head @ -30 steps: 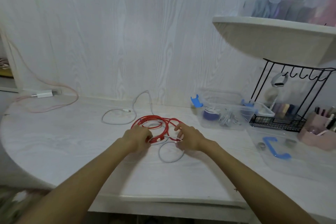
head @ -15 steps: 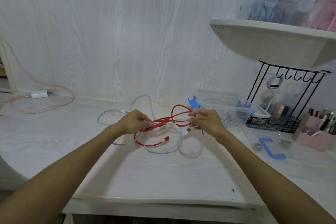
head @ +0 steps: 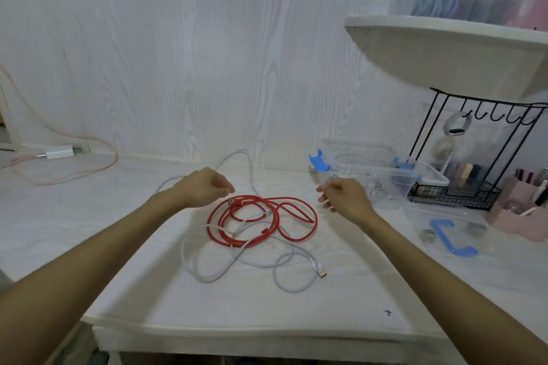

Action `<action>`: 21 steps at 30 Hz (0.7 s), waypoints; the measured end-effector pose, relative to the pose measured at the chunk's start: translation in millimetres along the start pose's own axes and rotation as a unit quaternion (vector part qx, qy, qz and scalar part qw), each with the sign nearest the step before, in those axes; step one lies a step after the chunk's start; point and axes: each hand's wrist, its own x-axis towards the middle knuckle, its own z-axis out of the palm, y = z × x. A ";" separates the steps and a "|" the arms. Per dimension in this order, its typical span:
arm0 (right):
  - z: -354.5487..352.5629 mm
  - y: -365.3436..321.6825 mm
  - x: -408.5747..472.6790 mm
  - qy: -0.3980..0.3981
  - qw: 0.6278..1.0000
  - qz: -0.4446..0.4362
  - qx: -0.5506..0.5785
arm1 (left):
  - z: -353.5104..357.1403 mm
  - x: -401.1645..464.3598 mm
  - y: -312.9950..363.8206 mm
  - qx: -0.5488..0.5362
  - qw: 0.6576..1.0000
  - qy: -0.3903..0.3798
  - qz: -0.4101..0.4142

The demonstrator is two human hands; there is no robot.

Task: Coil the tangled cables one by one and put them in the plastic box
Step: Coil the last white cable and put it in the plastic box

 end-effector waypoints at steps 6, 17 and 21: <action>43.6 -32.1 29.4 -0.098 0.986 -0.063 -0.117 | 20.5 27.2 -27.8 0.063 0.991 -0.063 -0.098; 121.5 -28.7 84.1 -0.286 0.918 -0.044 -0.273 | 40.9 47.2 -30.9 -0.089 0.971 -0.211 -0.066; 135.3 -30.9 82.9 -0.235 0.939 -0.094 -0.231 | 12.1 61.3 -55.6 -0.034 0.992 -0.060 -0.101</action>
